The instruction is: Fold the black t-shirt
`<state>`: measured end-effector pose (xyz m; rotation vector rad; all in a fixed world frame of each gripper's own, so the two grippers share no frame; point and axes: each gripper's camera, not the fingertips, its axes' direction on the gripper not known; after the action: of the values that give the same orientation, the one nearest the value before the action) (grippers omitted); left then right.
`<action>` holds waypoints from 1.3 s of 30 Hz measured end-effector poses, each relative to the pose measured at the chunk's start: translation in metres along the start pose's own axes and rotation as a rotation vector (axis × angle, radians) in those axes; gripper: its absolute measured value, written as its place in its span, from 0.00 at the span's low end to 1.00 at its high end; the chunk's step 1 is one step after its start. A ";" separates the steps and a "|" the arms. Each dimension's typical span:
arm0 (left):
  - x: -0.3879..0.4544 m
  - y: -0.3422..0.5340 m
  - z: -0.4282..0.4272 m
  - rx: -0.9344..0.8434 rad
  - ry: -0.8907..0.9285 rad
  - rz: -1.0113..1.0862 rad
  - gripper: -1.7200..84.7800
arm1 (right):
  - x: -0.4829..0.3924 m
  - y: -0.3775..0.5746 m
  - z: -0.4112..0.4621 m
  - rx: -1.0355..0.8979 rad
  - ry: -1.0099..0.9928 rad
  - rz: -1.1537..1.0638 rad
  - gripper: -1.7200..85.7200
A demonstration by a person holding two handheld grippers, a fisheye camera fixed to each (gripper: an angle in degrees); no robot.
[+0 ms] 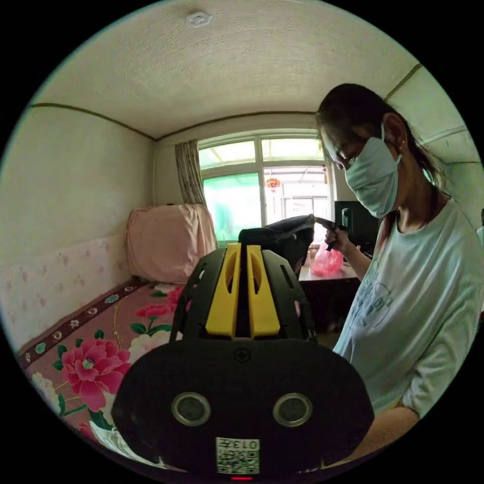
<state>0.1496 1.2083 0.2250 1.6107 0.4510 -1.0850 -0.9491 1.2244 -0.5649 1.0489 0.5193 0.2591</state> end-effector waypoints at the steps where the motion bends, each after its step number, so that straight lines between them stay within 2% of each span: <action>1: -0.003 -0.004 0.008 -0.035 -0.041 -0.009 0.03 | 0.009 -0.002 0.001 -0.016 0.016 -0.016 0.03; 6: -0.074 0.014 0.094 -0.273 -0.009 -0.228 0.03 | 0.072 0.022 0.088 -0.342 0.104 0.023 0.03; 9: -0.124 0.012 0.140 -0.270 -0.044 -0.340 0.02 | 0.122 0.035 0.161 -0.464 0.104 0.072 0.03; 12: -0.144 -0.038 0.143 -0.099 -0.100 -0.312 0.02 | 0.140 0.001 0.194 -0.394 0.184 -0.006 0.03; 15: -0.124 -0.097 0.134 -0.014 -0.192 -0.119 0.02 | 0.128 -0.047 0.179 -0.183 0.282 -0.136 0.03; 18: -0.096 -0.130 0.113 0.084 -0.174 0.033 0.02 | 0.109 -0.070 0.147 -0.013 0.317 -0.223 0.03; 21: -0.075 -0.122 0.104 0.107 -0.194 0.128 0.02 | 0.083 -0.064 0.129 -0.006 0.293 -0.338 0.03; 23: -0.080 -0.100 0.109 0.061 -0.188 0.092 0.02 | 0.070 -0.050 0.131 -0.095 0.203 -0.372 0.03; 27: -0.124 -0.012 0.139 -0.104 -0.073 -0.150 0.02 | 0.042 0.006 0.184 -0.381 0.009 -0.359 0.03; 29: -0.133 0.034 0.158 -0.249 -0.156 -0.174 0.02 | 0.032 0.040 0.228 -0.516 -0.114 -0.299 0.03; 31: -0.143 0.100 0.189 -0.498 -0.273 -0.196 0.03 | 0.014 0.100 0.301 -0.703 -0.288 -0.191 0.03; 34: -0.161 0.179 0.214 -0.721 -0.284 -0.313 0.03 | -0.021 0.196 0.395 -0.932 -0.427 -0.132 0.03; 39: -0.186 0.279 0.207 -0.901 -0.378 -0.564 0.04 | -0.082 0.314 0.517 -1.191 -0.636 -0.062 0.03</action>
<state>0.1798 0.9692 0.5372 0.4725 0.9949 -1.2931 -0.7354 0.9491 -0.0637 -0.0825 -0.2111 0.1219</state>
